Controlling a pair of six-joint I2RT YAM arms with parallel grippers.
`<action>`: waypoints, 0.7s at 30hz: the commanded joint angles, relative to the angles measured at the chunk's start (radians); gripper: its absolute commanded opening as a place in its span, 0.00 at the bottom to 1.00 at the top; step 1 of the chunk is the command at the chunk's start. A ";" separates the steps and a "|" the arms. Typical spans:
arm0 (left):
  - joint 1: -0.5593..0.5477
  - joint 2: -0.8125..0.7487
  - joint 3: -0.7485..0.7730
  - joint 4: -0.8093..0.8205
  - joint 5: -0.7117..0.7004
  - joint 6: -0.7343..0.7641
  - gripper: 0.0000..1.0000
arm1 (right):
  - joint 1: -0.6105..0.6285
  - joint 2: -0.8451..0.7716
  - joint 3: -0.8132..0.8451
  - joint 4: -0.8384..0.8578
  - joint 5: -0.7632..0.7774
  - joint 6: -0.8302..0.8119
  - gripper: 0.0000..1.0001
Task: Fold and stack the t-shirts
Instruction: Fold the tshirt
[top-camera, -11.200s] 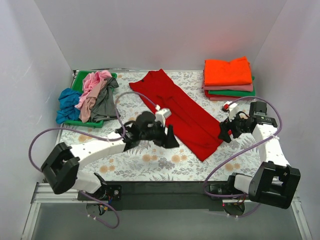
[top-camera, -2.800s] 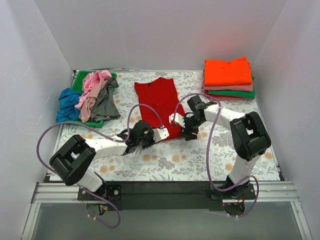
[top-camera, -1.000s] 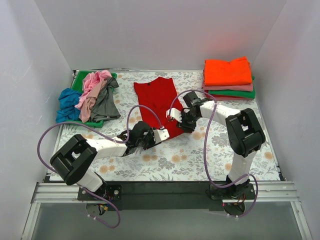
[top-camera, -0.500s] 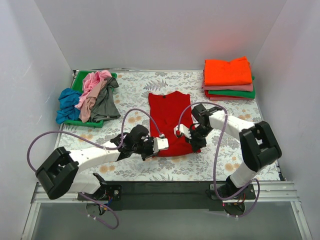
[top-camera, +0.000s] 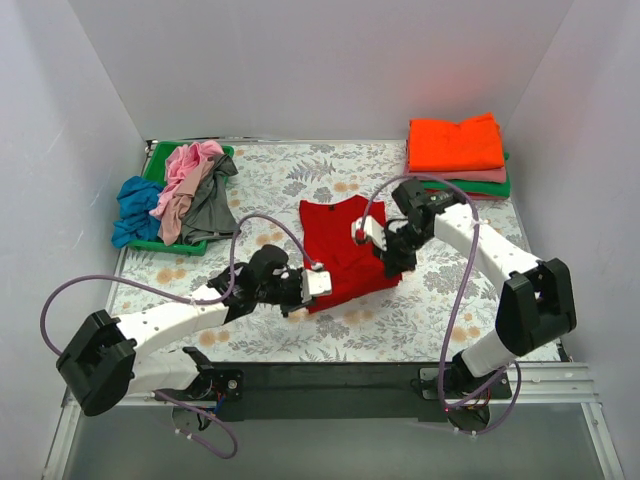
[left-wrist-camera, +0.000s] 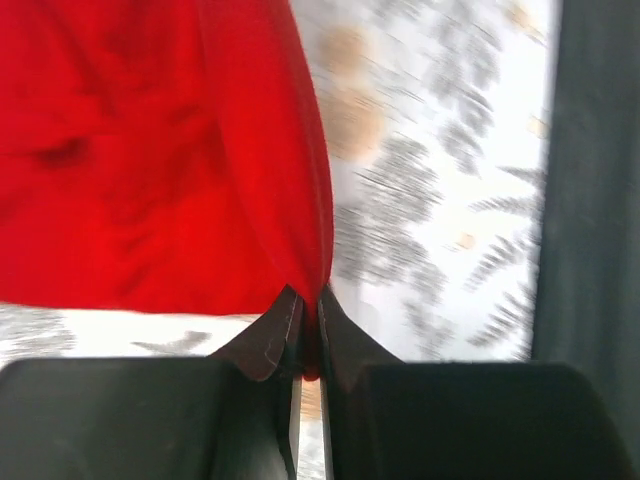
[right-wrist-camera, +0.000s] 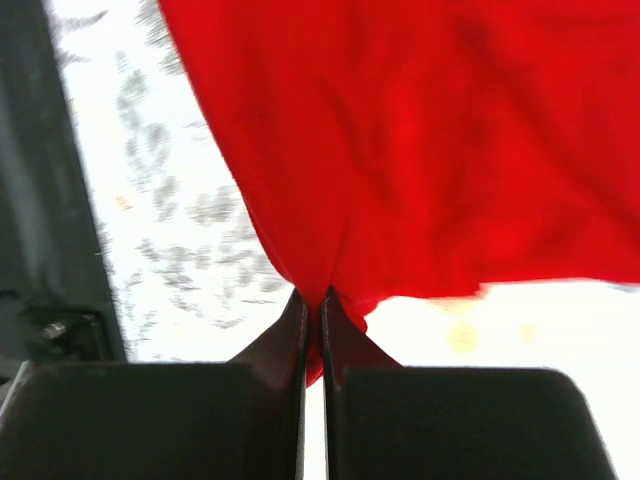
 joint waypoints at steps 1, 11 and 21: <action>0.116 0.013 0.060 0.178 -0.050 0.038 0.00 | -0.056 0.076 0.224 0.004 0.032 0.059 0.01; 0.322 0.408 0.303 0.459 -0.059 0.007 0.00 | -0.158 0.468 0.761 0.058 0.022 0.162 0.01; 0.397 0.632 0.411 0.729 -0.228 -0.044 0.00 | -0.167 0.706 1.021 0.209 0.023 0.260 0.01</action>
